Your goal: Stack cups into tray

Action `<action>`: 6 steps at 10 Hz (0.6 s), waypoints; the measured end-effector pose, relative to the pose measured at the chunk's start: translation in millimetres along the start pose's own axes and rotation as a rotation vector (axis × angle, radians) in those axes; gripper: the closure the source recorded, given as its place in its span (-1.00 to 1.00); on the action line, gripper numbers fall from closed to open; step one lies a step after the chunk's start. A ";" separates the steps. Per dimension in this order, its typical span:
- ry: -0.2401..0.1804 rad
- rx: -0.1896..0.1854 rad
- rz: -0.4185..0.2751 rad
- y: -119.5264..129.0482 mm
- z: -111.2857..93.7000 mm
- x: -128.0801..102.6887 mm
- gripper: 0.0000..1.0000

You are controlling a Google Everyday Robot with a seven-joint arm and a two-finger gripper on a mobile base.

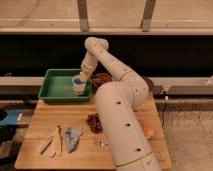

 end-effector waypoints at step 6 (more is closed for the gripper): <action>0.034 -0.046 -0.002 2.3 18.0 11.4 -0.37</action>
